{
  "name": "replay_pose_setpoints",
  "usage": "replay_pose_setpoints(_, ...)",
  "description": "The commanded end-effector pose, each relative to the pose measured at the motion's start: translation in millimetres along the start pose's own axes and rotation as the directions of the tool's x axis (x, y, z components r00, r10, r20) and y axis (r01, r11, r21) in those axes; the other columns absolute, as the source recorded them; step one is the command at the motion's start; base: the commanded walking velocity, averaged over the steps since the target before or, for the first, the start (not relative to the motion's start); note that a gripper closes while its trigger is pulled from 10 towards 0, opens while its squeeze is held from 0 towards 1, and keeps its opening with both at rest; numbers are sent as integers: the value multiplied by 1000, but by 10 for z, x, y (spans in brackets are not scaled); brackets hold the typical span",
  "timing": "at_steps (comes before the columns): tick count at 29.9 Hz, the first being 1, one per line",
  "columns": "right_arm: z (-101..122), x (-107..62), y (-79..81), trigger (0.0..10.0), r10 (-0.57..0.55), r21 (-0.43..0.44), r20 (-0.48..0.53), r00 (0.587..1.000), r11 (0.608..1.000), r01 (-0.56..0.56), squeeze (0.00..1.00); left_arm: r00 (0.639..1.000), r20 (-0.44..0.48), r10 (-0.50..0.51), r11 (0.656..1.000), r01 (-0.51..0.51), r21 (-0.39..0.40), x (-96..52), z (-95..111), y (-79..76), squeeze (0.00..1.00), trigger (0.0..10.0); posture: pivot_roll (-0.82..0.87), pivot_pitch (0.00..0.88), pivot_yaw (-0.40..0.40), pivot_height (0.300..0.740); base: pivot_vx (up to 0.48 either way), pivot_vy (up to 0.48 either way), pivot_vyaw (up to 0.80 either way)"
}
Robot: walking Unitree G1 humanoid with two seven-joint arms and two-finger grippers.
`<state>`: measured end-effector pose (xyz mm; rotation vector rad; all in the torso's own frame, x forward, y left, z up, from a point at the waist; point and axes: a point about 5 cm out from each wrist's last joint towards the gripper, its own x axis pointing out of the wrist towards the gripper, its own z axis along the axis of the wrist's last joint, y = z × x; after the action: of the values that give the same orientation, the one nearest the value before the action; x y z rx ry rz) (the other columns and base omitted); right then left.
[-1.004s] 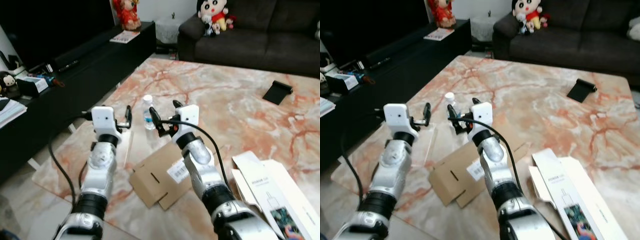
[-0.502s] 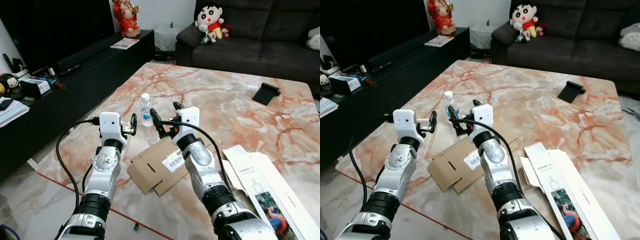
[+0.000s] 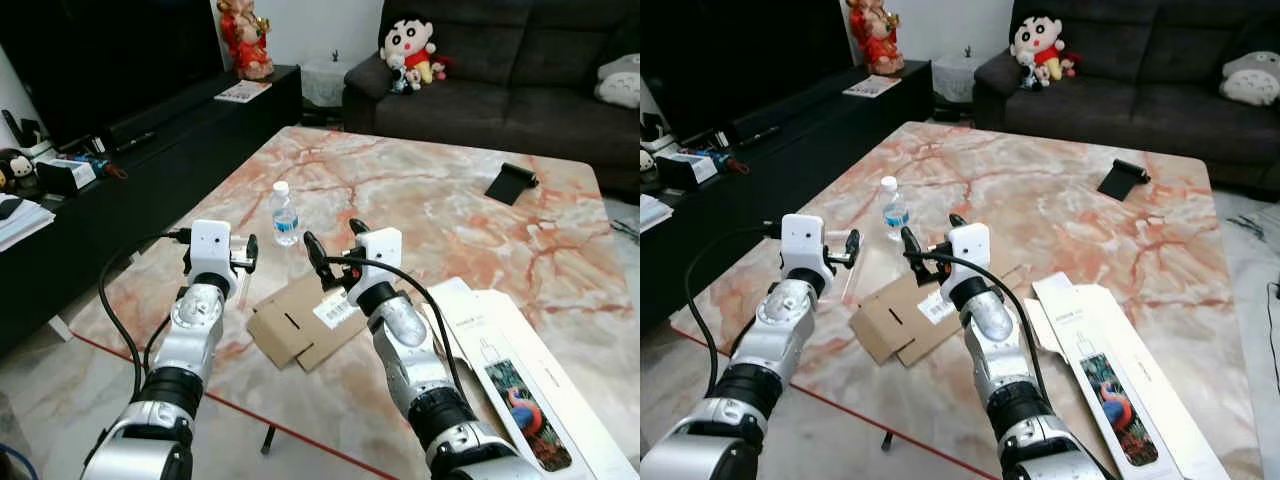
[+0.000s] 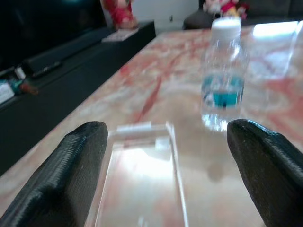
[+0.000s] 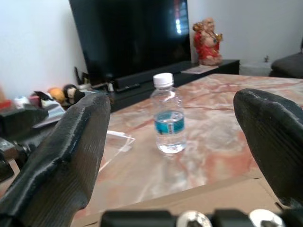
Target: Picking trash to rubbish bin
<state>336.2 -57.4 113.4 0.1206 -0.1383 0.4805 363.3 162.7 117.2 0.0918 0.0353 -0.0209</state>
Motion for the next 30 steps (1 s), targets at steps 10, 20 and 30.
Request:
replay_pose_setpoints(10,-34,-88,69,10000,20,6,-19,1000,1000,-20,0,985,-148,87,995,-79,62,7,-174,160,0,10000,91,75,47,740,0,0,0)
replay_pose_setpoints(20,-59,-189,117,10000,23,14,-34,999,1000,-23,0,999,-49,20,1000,-19,21,78,3,149,0,10000,72,104,50,740,0,0,0)
replay_pose_setpoints(30,-87,-302,190,10000,28,29,-51,998,999,-27,0,999,-53,0,1000,1,27,146,81,142,0,10000,56,133,60,740,0,0,0)
